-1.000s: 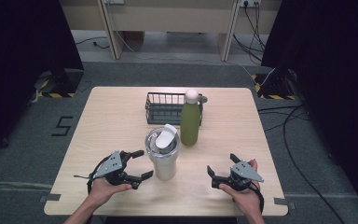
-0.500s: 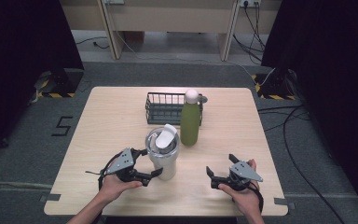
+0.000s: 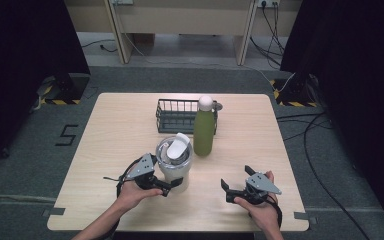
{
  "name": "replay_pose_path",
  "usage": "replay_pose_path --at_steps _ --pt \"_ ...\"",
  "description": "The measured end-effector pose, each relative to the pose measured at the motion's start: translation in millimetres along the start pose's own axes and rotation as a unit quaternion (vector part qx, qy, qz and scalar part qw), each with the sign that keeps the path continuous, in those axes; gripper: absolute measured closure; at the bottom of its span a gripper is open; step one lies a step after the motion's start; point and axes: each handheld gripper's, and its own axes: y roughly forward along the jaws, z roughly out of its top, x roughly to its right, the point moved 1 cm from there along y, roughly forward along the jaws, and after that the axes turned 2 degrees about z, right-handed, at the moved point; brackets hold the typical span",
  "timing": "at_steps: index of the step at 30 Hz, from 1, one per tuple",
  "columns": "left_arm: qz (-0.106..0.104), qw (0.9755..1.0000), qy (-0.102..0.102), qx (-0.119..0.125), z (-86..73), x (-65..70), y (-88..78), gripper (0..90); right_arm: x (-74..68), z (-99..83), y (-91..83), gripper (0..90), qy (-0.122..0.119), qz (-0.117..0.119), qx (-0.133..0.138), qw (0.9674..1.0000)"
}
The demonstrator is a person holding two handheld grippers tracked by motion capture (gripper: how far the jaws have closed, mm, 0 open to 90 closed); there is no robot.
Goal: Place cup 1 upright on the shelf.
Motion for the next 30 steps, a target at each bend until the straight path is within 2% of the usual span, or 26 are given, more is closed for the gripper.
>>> replay_pose_path --at_steps 2,7,11,24,30 --pt "0.000 1.0000 0.003 0.001 0.6 0.1 1.5 2.2 -0.8 -0.7 0.7 0.2 0.000 0.002 -0.002 1.0000" --pt "-0.001 1.0000 -0.002 0.000 1.2 0.8 5.9 4.0 -2.4 -1.6 2.1 0.3 -0.001 0.004 -0.006 1.0000" --pt "-0.005 1.0000 0.004 0.000 0.7 1.5 6.2 8.5 -2.9 -2.2 2.3 0.5 0.000 0.007 -0.007 0.9999" --pt "-0.001 0.9999 0.012 -0.002 1.7 3.3 4.2 9.2 -3.0 -3.9 3.0 1.3 -0.002 0.010 -0.009 0.9999" --pt "0.001 0.9997 0.023 -0.006 3.3 5.8 3.4 9.2 -3.3 -3.8 2.3 1.7 -0.004 0.011 -0.009 0.9999"
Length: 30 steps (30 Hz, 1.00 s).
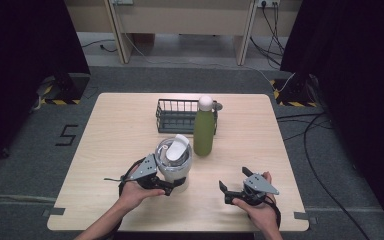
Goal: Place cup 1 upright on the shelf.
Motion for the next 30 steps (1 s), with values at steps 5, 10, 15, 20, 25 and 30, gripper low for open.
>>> replay_pose_path --at_steps 5,10,15,20,25,30 --pt "0.001 1.0000 0.003 -0.005 1.0 0.2 -1.1 9.2 1.2 0.0 -0.8 2.1 0.001 -0.001 0.000 1.0000" --pt "0.003 1.0000 -0.003 -0.005 2.3 -1.5 -4.0 9.2 2.3 0.0 -1.1 2.3 0.002 -0.002 0.002 1.0000" --pt "0.007 1.0000 0.003 0.006 8.0 -1.8 -6.8 9.3 1.8 -0.1 -1.0 2.5 0.003 -0.002 0.000 1.0000" --pt "0.010 0.9999 -0.004 0.013 13.3 -3.7 -9.7 9.3 1.7 -0.3 -0.8 2.6 0.004 -0.002 0.001 1.0000" --pt "0.019 0.9997 0.001 0.016 18.4 -5.9 -13.0 9.3 1.8 -0.2 -0.7 2.8 0.005 -0.003 0.002 1.0000" --pt "0.031 0.9992 -0.003 0.025 23.2 -12.3 -16.4 9.3 1.5 -0.3 -0.6 2.9 0.006 -0.003 0.001 1.0000"
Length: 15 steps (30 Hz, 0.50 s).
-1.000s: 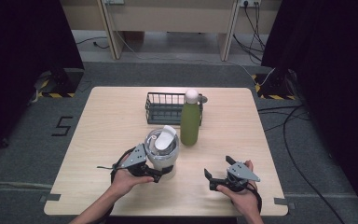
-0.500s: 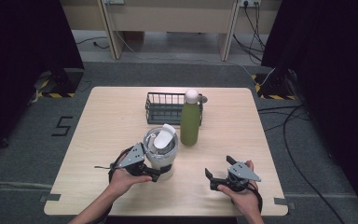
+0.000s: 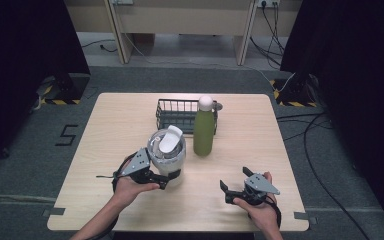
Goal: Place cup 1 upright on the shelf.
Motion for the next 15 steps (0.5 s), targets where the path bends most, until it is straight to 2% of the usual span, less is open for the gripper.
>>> replay_pose_path --at_steps 3,15 --pt "0.007 1.0000 -0.004 0.005 2.7 -4.3 -1.4 9.3 0.6 -0.1 0.6 3.1 -0.001 0.000 0.000 1.0000" --pt "0.041 0.9990 0.004 0.015 19.6 -25.8 -0.7 9.3 1.0 -0.5 0.9 3.4 0.001 -0.001 -0.001 1.0000"
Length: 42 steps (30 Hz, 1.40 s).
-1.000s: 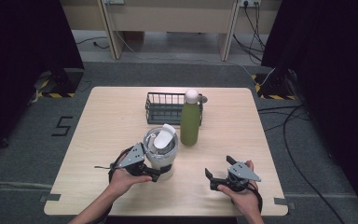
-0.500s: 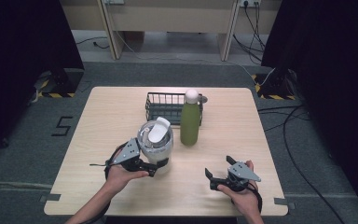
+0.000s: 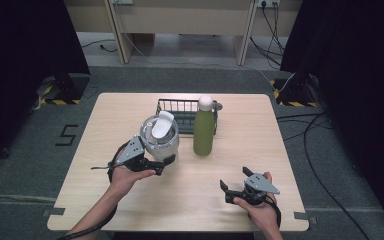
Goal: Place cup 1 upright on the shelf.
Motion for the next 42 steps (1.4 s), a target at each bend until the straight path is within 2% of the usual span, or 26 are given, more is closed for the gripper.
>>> replay_pose_path --at_steps 4,5,7,8,19,42 --pt "0.013 0.9999 -0.002 0.007 6.6 -8.1 3.0 9.3 0.3 0.3 -0.3 3.5 -0.001 0.000 0.002 1.0000" --pt "0.022 0.9996 0.013 0.014 8.7 -12.3 4.2 9.3 0.3 0.2 -0.5 3.6 0.000 0.000 0.002 1.0000" --pt "0.026 0.9995 0.014 0.015 11.0 -15.8 6.2 9.4 0.4 0.2 -0.4 3.7 0.000 0.000 0.002 1.0000" --pt "0.021 0.9997 -0.003 0.010 11.0 -14.8 7.0 9.4 0.4 0.2 -0.4 3.7 0.000 0.000 0.002 1.0000" --pt "0.041 0.9991 -0.004 0.015 19.6 -29.2 19.0 9.3 0.7 -0.4 0.0 3.8 0.002 0.000 0.000 1.0000" --pt "0.065 0.9971 -0.006 0.039 48.6 -49.0 41.1 9.3 1.3 -0.7 -0.3 4.2 0.004 0.001 0.001 1.0000"
